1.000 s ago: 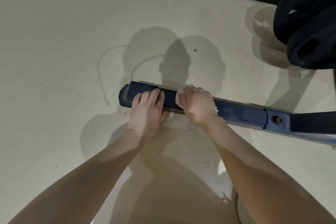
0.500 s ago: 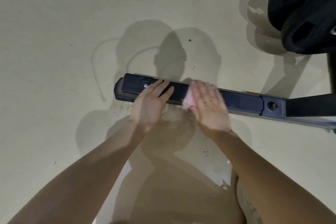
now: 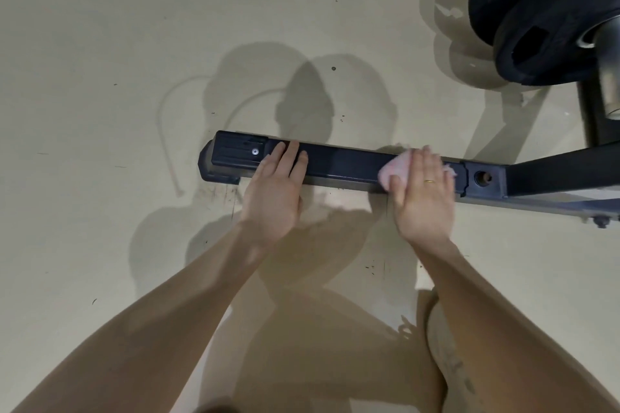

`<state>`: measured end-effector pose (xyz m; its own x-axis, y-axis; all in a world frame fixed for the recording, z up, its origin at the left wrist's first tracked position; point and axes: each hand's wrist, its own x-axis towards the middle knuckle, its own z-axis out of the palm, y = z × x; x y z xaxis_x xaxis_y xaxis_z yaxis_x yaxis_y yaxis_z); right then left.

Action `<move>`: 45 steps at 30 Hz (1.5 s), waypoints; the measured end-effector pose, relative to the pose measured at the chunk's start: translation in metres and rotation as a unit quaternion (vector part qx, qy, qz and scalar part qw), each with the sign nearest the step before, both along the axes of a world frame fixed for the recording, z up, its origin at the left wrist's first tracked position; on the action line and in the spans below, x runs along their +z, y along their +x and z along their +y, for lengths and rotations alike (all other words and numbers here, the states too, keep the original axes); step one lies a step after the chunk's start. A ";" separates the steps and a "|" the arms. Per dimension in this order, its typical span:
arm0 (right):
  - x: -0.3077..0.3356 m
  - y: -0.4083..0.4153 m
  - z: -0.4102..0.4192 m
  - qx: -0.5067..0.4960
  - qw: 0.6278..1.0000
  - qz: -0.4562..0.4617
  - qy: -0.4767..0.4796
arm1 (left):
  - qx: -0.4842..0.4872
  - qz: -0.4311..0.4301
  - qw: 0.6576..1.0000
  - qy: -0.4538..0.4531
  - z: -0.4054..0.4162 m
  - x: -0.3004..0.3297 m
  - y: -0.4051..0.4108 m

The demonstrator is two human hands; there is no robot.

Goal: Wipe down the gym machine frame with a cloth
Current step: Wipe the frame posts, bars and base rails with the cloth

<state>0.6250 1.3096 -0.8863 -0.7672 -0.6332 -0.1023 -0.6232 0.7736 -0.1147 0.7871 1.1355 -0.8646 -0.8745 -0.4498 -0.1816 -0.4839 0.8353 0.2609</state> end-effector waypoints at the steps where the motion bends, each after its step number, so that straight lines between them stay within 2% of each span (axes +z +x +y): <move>1: 0.002 -0.008 0.006 -0.050 0.999 0.000 0.005 | -0.001 -0.018 1.000 -0.011 0.001 0.002 0.000; 3: 0.002 -0.005 0.001 -0.105 0.994 -0.008 0.028 | 0.008 -0.044 0.998 -0.033 0.006 0.005 -0.003; 4: 0.002 0.007 -0.008 -0.097 0.995 0.002 0.036 | 0.016 -0.058 0.997 -0.042 0.011 0.007 -0.006; 6: -0.003 0.036 -0.025 -0.018 0.999 0.011 0.046 | 0.022 -0.082 0.995 -0.046 0.021 0.010 -0.016; 9: -0.001 0.036 -0.018 0.093 0.995 -0.014 0.031 | 0.034 -0.064 0.997 -0.030 0.027 0.012 -0.031; 10: 0.003 0.021 -0.009 0.086 0.996 -0.007 0.032 | 0.028 -0.054 0.998 -0.029 0.025 0.013 -0.035; 13: 0.008 -0.027 0.023 -0.040 0.998 0.012 0.046 | -0.009 -0.045 0.998 -0.046 0.022 0.009 -0.043; 15: 0.004 -0.032 0.027 -0.076 0.996 0.014 0.033 | -0.030 -0.046 0.996 -0.065 0.021 0.007 -0.044; 18: -0.004 -0.005 0.013 -0.057 0.998 0.013 -0.001 | -0.037 -0.035 0.997 -0.065 0.019 0.002 -0.044; 21: -0.003 -0.005 0.029 0.041 0.998 0.028 0.033 | -0.019 0.001 0.999 -0.046 0.018 -0.001 -0.045; 26: 0.004 -0.017 0.033 -0.043 0.998 0.036 0.037 | -0.053 0.069 0.995 -0.055 0.006 -0.008 -0.044; 30: 0.004 -0.003 -0.032 0.073 0.997 -0.026 -0.014 | -0.043 0.098 0.994 -0.003 0.000 -0.010 -0.046; 33: 0.016 -0.014 -0.074 0.129 0.987 -0.090 0.001 | -0.019 0.096 0.995 0.033 -0.003 -0.009 -0.046; 34: 0.018 -0.026 -0.078 0.127 0.984 -0.123 0.021 | -0.014 0.099 0.994 0.036 -0.004 -0.008 -0.047; 36: 0.024 -0.058 -0.071 0.037 0.971 -0.218 0.089 | -0.012 0.104 0.994 0.039 -0.005 -0.006 -0.047; 38: 0.033 -0.077 -0.059 -0.033 0.969 -0.196 0.146 | -0.008 0.104 0.994 0.044 -0.005 -0.005 -0.048; 39: 0.033 -0.076 -0.059 -0.024 0.971 -0.169 0.167 | -0.003 0.101 0.994 0.045 -0.004 -0.004 -0.048; 40: 0.029 -0.068 -0.065 -0.002 0.973 -0.163 0.162 | 0.000 0.099 0.994 0.046 -0.003 -0.004 -0.047; 45: 0.025 -0.034 -0.098 0.102 0.953 -0.283 0.034 | -0.002 0.115 0.993 0.037 -0.003 -0.004 -0.046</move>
